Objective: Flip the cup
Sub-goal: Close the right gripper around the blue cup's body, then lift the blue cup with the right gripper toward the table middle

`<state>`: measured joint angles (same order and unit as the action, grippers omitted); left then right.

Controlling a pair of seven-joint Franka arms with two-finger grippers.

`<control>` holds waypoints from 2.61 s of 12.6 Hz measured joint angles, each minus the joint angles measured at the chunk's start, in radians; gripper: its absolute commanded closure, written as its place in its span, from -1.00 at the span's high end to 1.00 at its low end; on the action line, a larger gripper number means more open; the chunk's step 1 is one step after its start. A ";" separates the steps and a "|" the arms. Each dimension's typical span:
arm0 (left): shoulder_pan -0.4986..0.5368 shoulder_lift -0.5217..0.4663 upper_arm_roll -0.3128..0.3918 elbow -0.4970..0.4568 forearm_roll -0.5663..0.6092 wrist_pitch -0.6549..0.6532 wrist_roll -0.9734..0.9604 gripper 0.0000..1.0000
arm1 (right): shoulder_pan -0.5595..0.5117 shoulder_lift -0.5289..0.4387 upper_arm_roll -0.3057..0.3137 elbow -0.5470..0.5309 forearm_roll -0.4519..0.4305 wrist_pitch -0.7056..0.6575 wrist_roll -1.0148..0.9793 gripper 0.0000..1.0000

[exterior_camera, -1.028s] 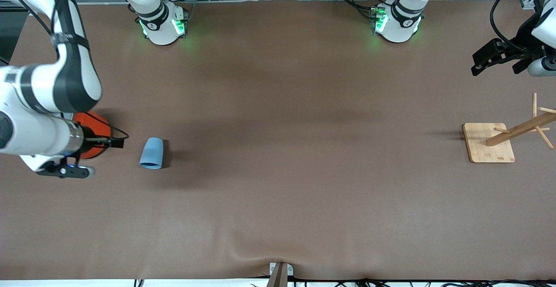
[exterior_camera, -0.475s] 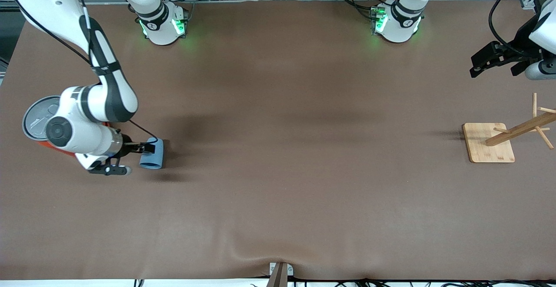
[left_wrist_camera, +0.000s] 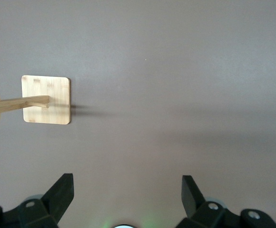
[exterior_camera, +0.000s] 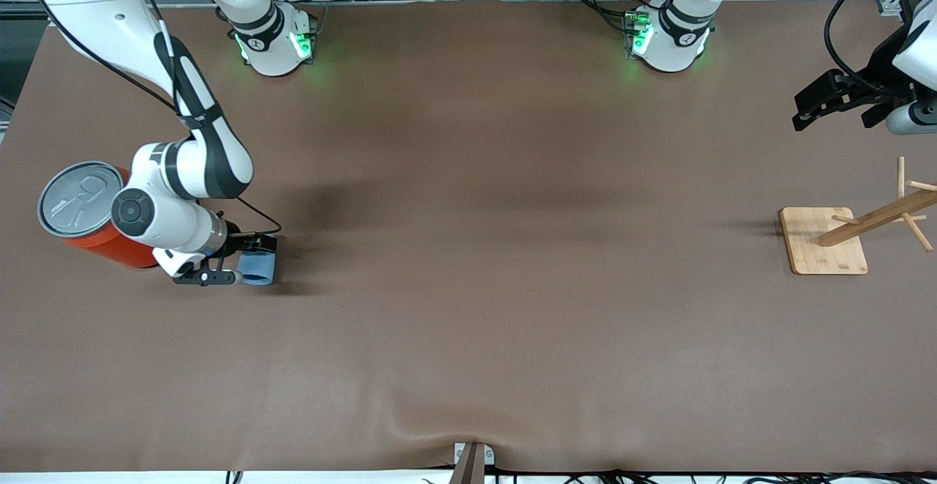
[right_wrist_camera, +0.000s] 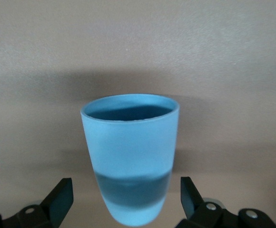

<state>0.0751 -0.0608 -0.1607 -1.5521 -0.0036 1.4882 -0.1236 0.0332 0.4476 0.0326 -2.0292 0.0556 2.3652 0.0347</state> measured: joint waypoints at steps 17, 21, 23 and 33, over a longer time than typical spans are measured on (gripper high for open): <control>-0.002 0.034 -0.004 0.007 0.000 0.018 0.000 1.00 | 0.139 0.035 0.014 0.164 -0.001 -0.080 -0.165 -1.00; -0.003 0.036 -0.005 0.007 0.000 0.018 0.000 1.00 | 0.168 0.038 0.014 0.220 -0.001 -0.121 -0.218 -1.00; -0.003 0.036 -0.006 0.007 0.000 0.018 0.000 1.00 | 0.234 0.059 0.016 0.286 0.000 -0.200 -0.224 -1.00; -0.003 0.050 -0.007 0.005 0.000 0.019 0.000 1.00 | 0.651 0.147 0.020 0.468 -0.103 -0.177 -0.696 -1.00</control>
<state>0.0724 -0.0105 -0.1675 -1.5467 -0.0036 1.5067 -0.1235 0.6840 0.5949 0.0523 -1.5608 -0.0476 2.1883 -0.6617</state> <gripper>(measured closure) 0.000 0.242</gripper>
